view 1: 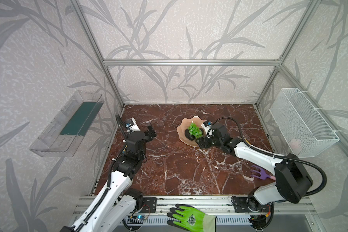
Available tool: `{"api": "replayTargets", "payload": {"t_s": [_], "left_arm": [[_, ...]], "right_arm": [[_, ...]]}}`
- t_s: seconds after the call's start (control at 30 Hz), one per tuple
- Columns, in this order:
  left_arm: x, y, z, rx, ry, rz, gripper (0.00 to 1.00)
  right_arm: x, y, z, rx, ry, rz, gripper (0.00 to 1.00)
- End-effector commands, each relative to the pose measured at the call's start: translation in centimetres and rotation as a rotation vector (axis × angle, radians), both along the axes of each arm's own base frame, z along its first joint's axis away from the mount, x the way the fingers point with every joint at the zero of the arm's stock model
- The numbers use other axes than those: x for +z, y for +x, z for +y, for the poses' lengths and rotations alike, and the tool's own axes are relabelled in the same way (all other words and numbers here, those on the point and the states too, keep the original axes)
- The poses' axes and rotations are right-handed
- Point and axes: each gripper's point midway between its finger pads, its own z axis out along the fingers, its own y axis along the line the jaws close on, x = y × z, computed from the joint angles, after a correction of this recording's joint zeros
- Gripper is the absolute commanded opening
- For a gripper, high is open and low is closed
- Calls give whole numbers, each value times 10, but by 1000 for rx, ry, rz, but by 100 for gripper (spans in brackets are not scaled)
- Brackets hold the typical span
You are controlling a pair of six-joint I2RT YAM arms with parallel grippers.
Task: Place and organize the fake fruits in the fruit bowl
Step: 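Lower the grapes onto the avocados with the right gripper and open it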
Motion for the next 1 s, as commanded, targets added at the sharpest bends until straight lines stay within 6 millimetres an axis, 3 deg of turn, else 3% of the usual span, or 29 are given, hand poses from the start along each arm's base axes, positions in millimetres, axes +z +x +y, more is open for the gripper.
{"api": "replayTargets", "payload": {"t_s": [0.0,0.23,0.4,0.57,0.7,0.8,0.83,0.97], "left_arm": [[-1,-1,4,18,-9,-9,100],[0,-2,4,20,-10,-13,100],[0,-2,4,21,-7,-13,100],[-1,-1,5,27,-3,-12,100],[-3,-1,6,32,0,-10,100],[-2,-1,7,34,1,-11,100],[-2,-1,7,34,3,-9,100],[-2,-3,7,36,0,-13,100]], "right_arm": [[-10,8,-6,-52,-40,6,81],[-13,26,4,-50,-52,-6,56],[-4,40,14,-37,-52,-33,42],[7,56,22,-27,-69,-68,39],[-6,68,28,-8,-111,-56,38],[-12,72,30,-6,-131,-35,39],[-12,72,30,-4,-128,-30,43],[-7,59,23,-13,-119,-17,79]]}}
